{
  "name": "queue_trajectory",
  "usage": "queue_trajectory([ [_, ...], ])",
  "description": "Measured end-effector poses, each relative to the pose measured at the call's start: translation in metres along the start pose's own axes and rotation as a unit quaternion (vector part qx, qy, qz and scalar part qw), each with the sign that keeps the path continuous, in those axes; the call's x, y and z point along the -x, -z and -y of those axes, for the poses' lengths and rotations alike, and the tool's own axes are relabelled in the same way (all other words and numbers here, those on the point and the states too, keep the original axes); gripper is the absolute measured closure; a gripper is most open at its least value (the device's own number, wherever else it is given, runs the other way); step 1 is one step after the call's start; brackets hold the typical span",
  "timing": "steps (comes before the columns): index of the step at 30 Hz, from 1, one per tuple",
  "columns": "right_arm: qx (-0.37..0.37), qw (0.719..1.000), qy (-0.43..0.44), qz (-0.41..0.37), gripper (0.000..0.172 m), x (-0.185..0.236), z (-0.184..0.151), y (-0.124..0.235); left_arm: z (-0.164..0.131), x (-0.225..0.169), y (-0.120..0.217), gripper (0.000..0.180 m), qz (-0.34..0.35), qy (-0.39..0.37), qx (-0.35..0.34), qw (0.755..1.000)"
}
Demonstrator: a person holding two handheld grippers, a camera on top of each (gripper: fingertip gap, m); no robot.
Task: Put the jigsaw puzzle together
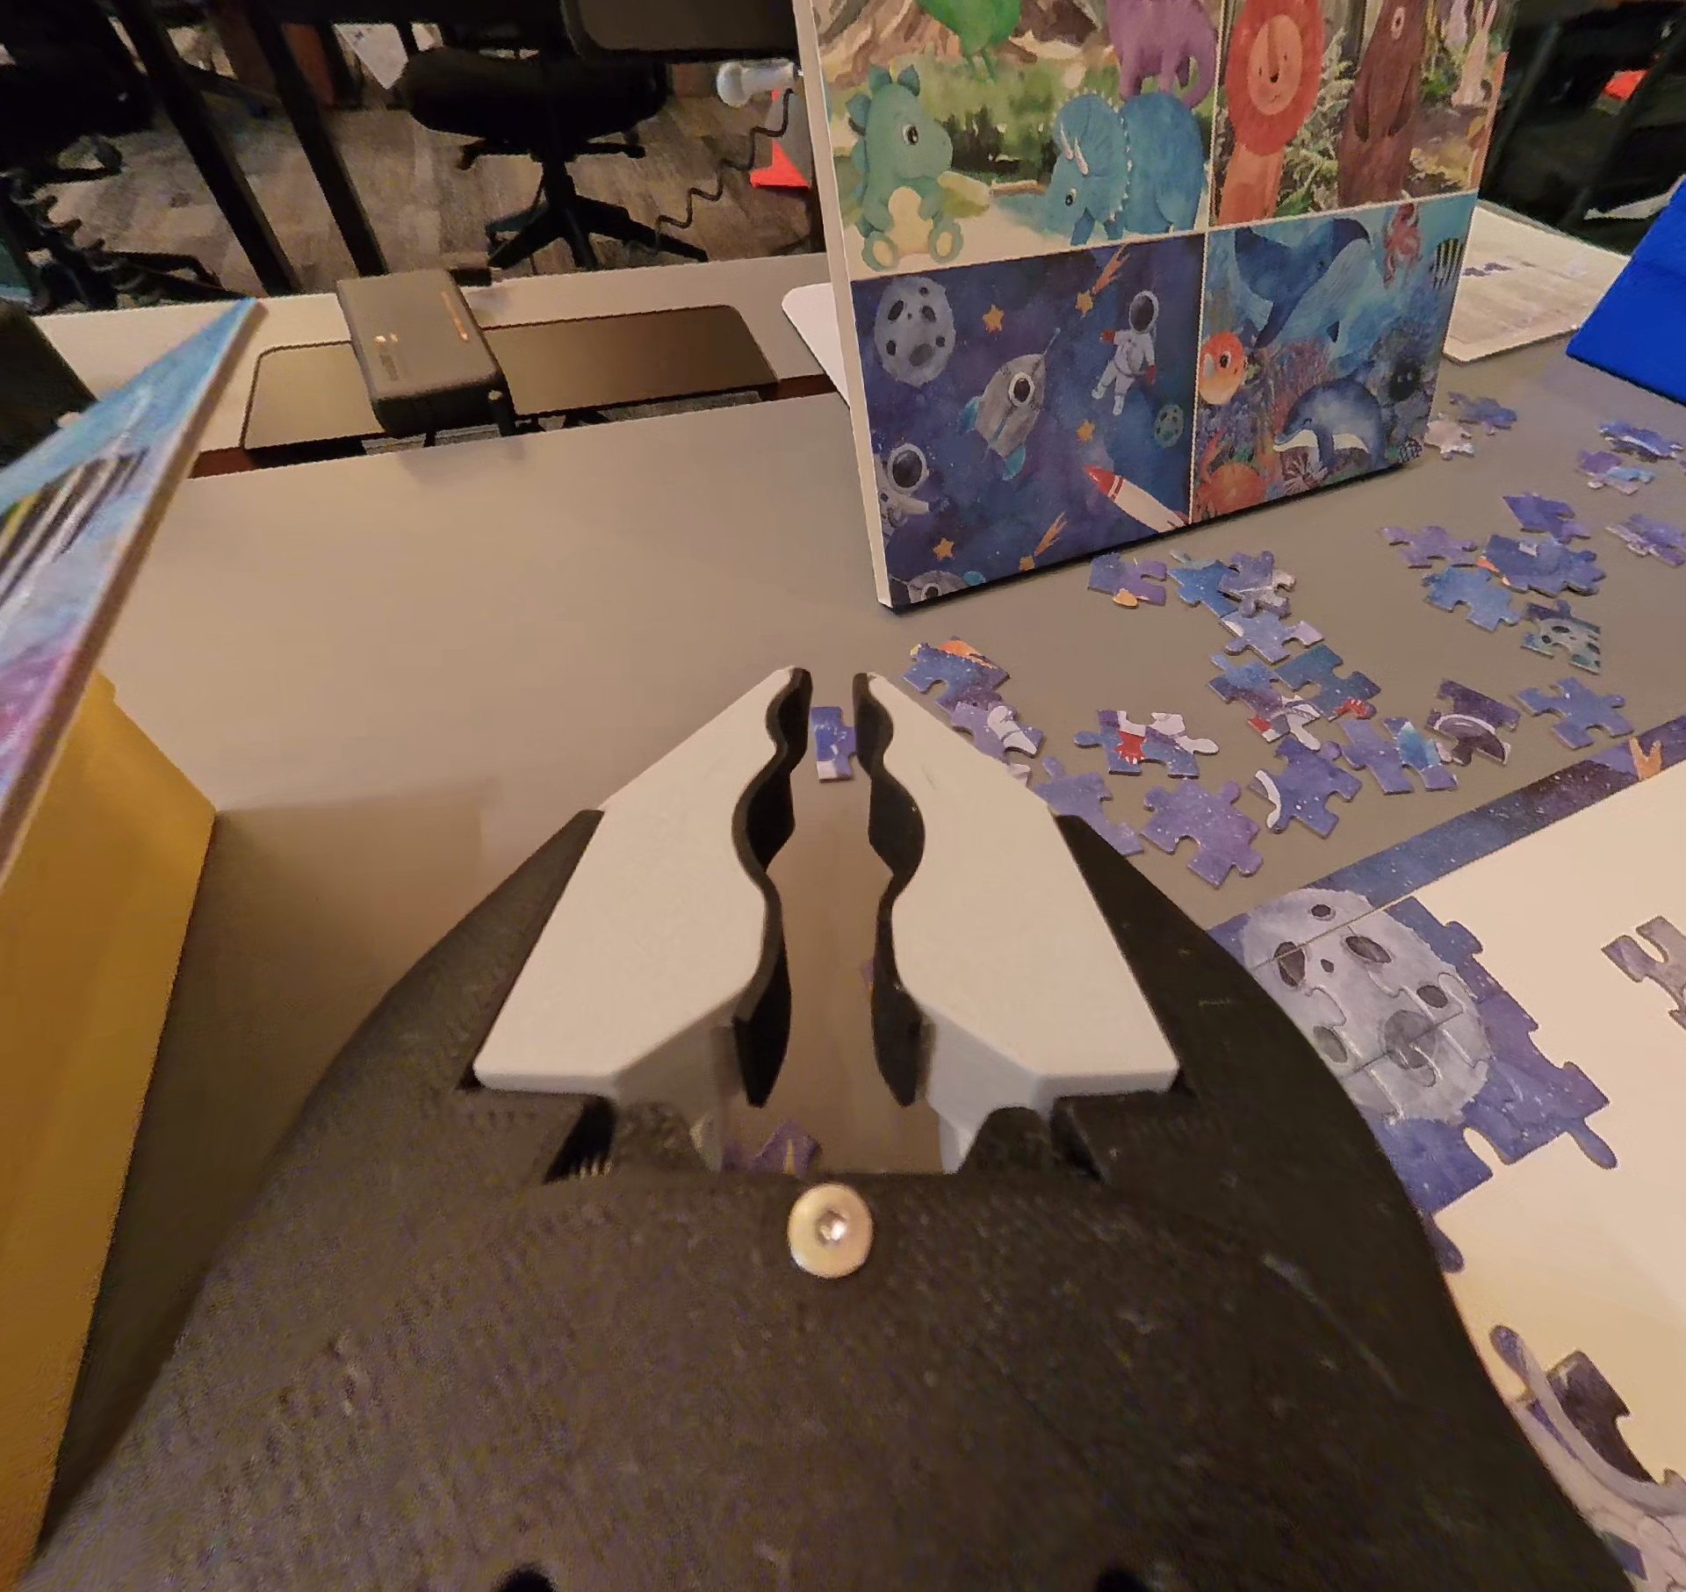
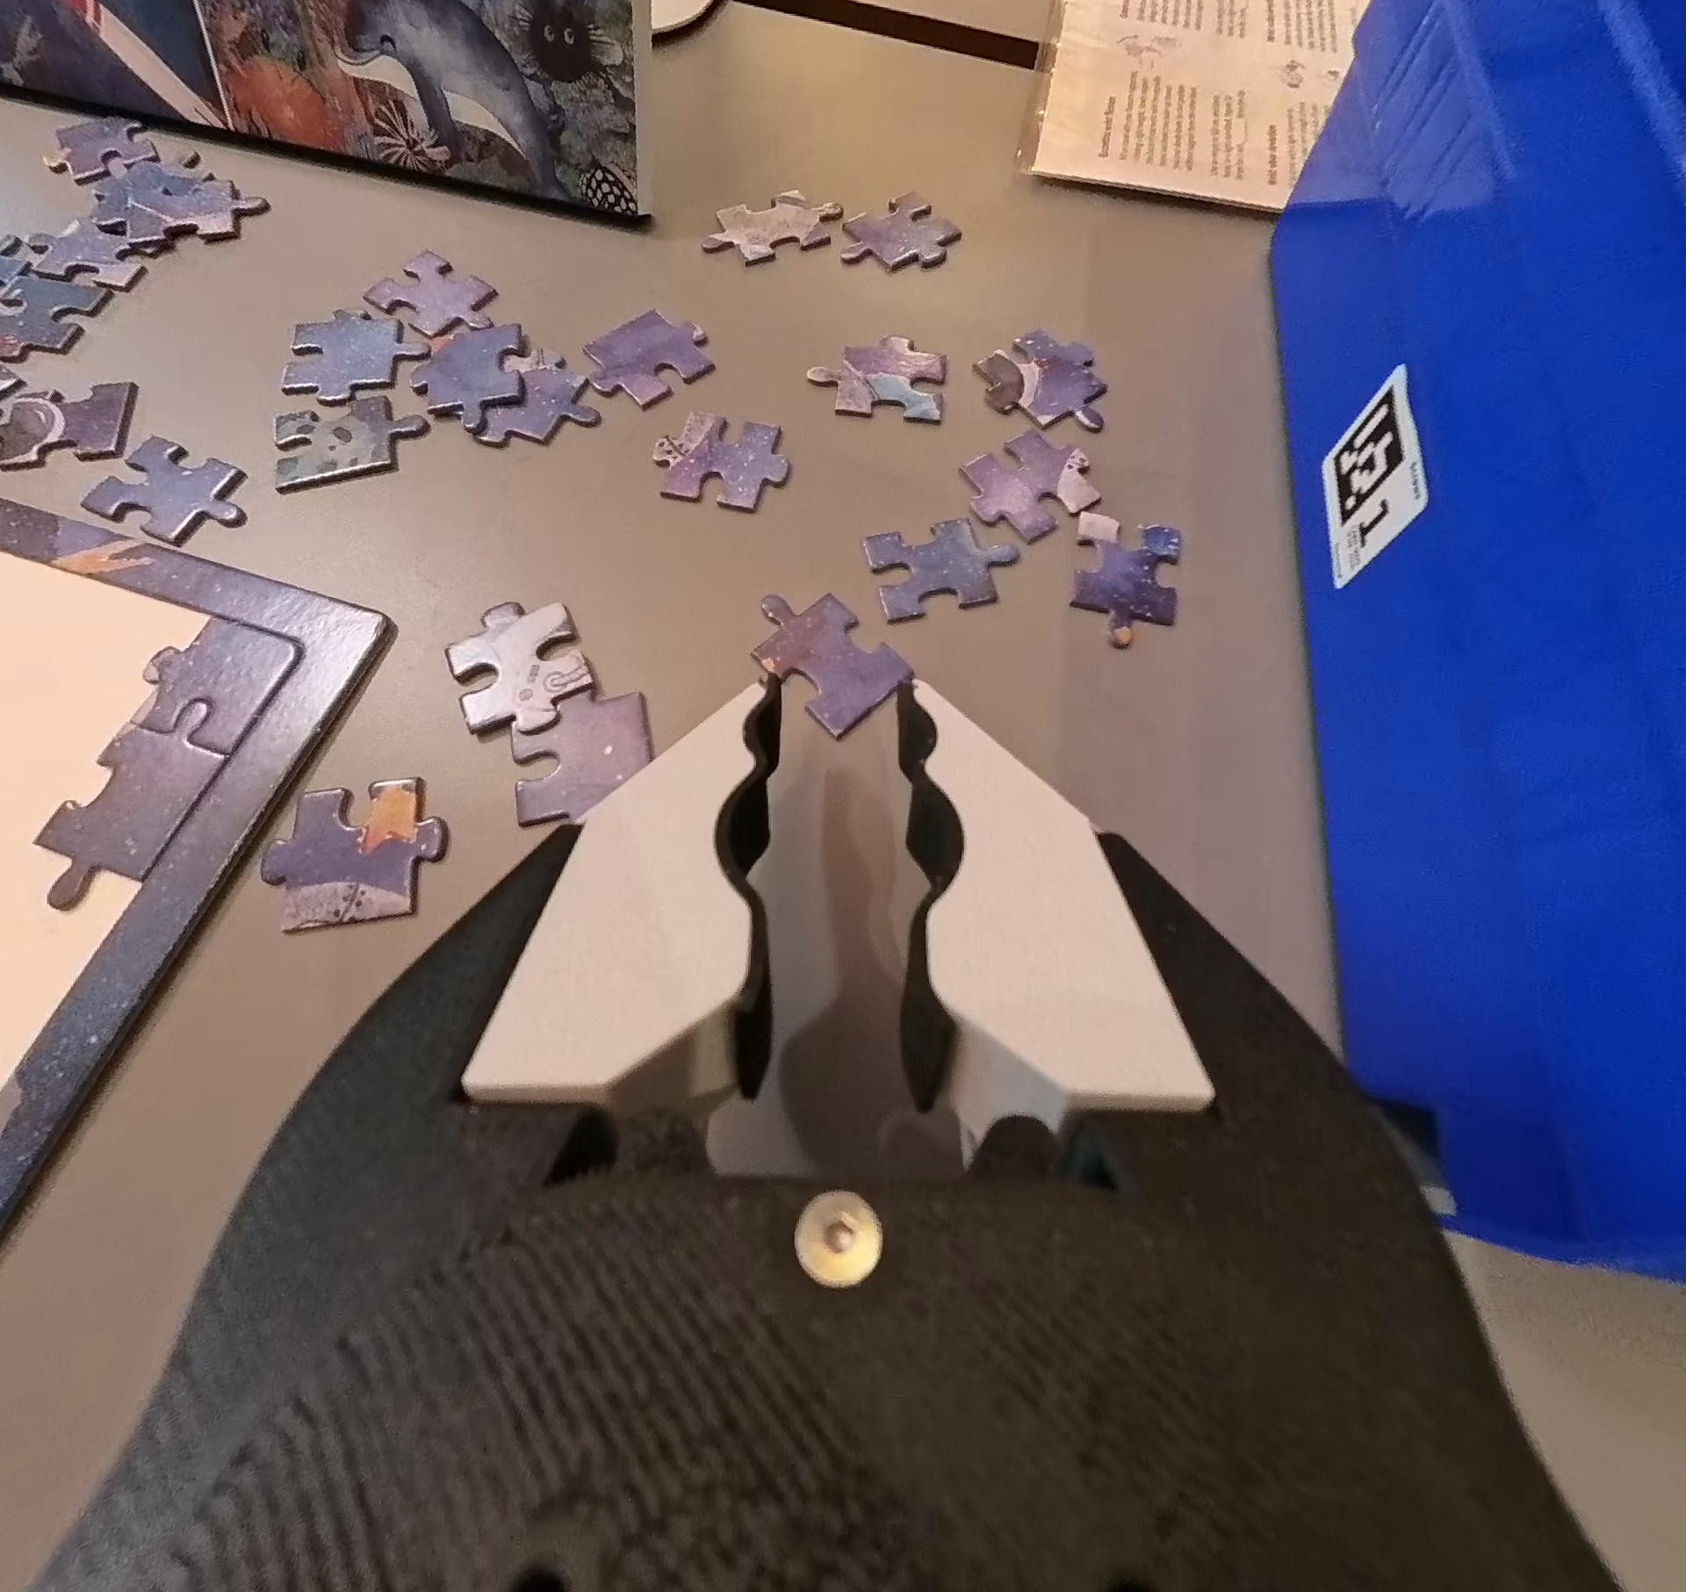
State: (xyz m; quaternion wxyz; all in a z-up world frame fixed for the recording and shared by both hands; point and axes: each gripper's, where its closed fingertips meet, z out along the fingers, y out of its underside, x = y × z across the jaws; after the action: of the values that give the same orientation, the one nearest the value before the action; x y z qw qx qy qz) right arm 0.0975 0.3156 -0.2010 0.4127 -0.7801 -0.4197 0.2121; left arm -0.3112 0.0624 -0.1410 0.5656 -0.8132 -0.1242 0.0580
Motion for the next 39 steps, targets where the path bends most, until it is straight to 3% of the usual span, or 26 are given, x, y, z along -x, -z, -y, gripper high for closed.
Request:
queue_trajectory([
  [7,-0.001,1.000,-0.007,-0.001,0.148,-0.002,0.000,0.000,0.009,-0.010,0.016,0.173,-0.010,-0.052,0.037,0.998],
  [22,0.003,1.000,-0.002,-0.005,0.148,-0.002,-0.001,-0.001,0.046,-0.029,0.038,0.175,-0.052,-0.011,-0.030,0.998],
  [39,0.003,1.000,-0.002,-0.005,0.148,-0.002,-0.001,0.000,0.049,-0.036,0.040,0.173,-0.053,-0.022,-0.031,0.998],
])
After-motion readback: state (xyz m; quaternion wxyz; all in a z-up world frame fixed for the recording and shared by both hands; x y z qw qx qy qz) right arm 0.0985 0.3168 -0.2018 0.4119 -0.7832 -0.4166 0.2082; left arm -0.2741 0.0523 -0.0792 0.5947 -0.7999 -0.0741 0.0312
